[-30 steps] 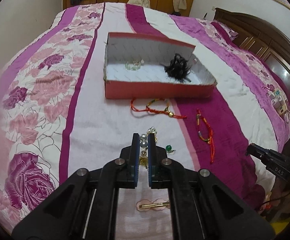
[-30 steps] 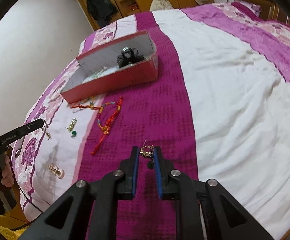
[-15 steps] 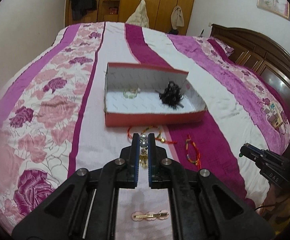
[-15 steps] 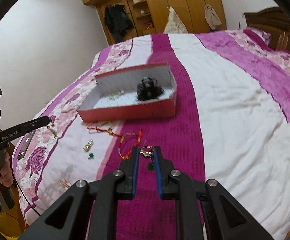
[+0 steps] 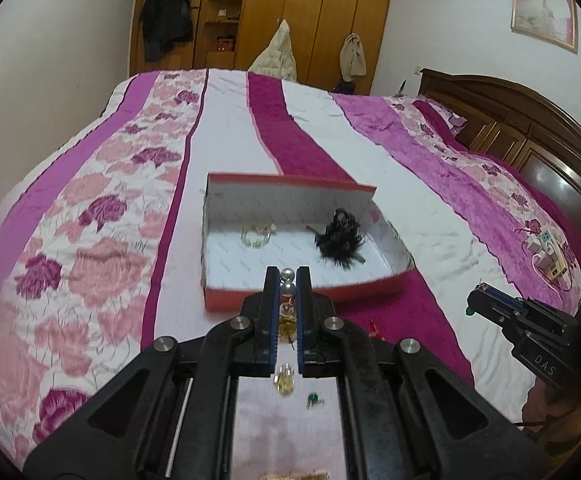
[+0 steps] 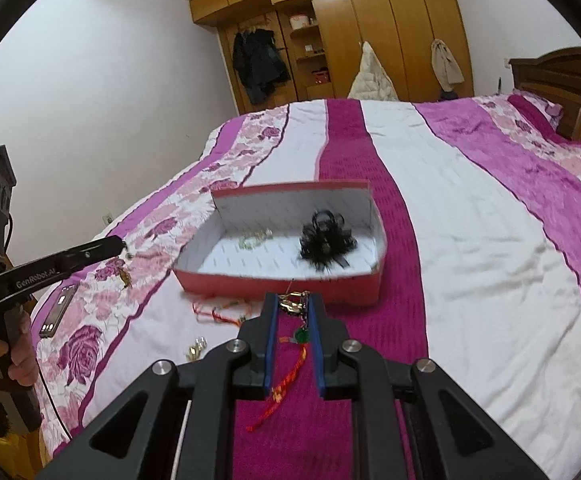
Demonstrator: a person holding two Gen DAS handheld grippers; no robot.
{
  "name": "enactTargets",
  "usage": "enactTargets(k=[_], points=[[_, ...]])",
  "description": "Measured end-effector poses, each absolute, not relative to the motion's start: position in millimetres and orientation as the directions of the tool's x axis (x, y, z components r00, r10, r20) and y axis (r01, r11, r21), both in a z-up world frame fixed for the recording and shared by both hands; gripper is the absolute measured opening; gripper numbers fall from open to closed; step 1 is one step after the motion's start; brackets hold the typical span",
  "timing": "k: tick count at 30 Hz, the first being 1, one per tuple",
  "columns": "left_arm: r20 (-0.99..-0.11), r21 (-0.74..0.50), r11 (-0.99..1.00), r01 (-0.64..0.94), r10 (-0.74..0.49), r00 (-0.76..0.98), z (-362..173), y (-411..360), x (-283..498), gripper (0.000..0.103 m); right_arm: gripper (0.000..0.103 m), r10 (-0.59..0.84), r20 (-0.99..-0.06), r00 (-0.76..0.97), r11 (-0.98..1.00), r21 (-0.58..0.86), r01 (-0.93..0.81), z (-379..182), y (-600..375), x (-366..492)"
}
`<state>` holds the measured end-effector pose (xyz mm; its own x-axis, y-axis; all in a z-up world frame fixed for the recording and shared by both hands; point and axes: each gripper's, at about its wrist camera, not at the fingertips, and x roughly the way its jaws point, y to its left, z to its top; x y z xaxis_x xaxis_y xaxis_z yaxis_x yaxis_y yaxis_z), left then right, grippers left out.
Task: Organize jewelry
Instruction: 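Carry the pendant with the left tool while the right tool carries the earrings into the box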
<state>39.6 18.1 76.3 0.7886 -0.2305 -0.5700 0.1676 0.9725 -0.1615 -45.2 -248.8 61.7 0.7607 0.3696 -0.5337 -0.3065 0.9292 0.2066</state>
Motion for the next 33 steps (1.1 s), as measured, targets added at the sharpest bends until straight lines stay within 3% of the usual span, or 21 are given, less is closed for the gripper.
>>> enactTargets(k=[14,23,33], points=[[-0.476,-0.164,0.975,0.150,-0.211,0.853,81,15,89,0.000,0.016,0.358,-0.461,0.812,0.934,0.189,-0.305,76,-238,13],[-0.483,-0.165,0.980,0.109,-0.177,0.858,55,18,123,0.000,0.016,0.306,-0.448,0.840,0.952,0.161,-0.260,66,-239,57],[-0.512,-0.168,0.983,0.079,-0.156,0.845,21,19,152,0.000,0.016,0.269,-0.497,0.825,0.963,0.140,-0.230,31,-235,93]])
